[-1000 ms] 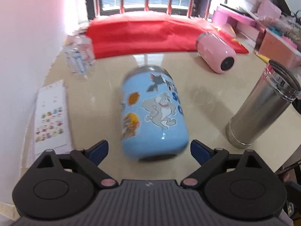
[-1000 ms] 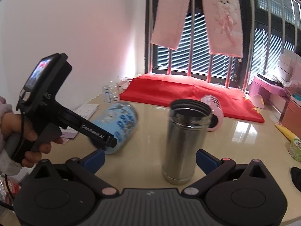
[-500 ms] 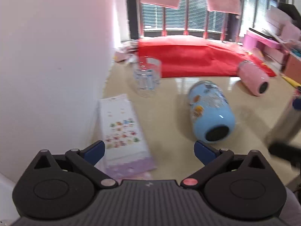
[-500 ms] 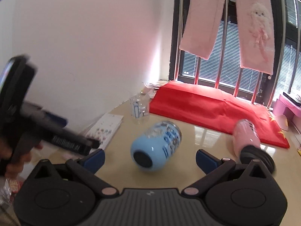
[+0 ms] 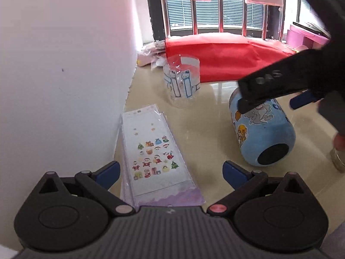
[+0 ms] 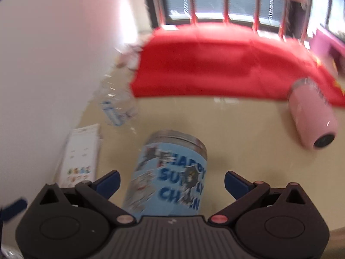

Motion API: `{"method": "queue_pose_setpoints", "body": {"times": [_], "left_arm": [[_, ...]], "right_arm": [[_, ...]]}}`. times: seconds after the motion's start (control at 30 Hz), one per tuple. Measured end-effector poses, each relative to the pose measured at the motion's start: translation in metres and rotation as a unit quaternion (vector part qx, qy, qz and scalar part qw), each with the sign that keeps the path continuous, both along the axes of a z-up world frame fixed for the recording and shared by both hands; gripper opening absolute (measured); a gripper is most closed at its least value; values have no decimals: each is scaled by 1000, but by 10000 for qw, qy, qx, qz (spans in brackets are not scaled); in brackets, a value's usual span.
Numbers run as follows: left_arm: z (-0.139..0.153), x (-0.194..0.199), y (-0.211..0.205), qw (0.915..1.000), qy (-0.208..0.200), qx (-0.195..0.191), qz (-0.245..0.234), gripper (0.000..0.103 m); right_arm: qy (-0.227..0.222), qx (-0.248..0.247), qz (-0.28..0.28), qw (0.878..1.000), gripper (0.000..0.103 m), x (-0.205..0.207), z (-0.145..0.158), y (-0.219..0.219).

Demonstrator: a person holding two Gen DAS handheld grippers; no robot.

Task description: Flip cup upright

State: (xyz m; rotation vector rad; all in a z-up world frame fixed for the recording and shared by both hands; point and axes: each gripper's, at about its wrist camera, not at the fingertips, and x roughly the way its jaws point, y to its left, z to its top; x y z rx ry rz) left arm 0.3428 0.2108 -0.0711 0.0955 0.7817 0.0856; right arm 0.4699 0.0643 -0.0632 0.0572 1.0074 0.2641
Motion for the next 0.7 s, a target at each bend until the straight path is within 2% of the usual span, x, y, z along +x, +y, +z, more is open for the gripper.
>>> {"method": "queue_pose_setpoints", "body": {"times": [0.1,0.17,0.2,0.3,0.7], "left_arm": [[-4,0,3,10000,31,-65,-11,103],[-5,-2,4,10000,40,-70,-14,103],[-5,-4,5,10000,48,-64,-14,103],[-6,-10,8,10000,60,-63,-25,103],[-4,-39,-1,9998,73,-98,-183,103]], "right_arm": [[431,164,-199,9987,101,17,-22,2],[628,386,-109,9972,87,19,-31,4],[671,451,-23,9967,86,17,-33,4],[580,339,236,9975,86,4,-32,2],[685,49,834,9941,86,-59,-17,-40]]}}
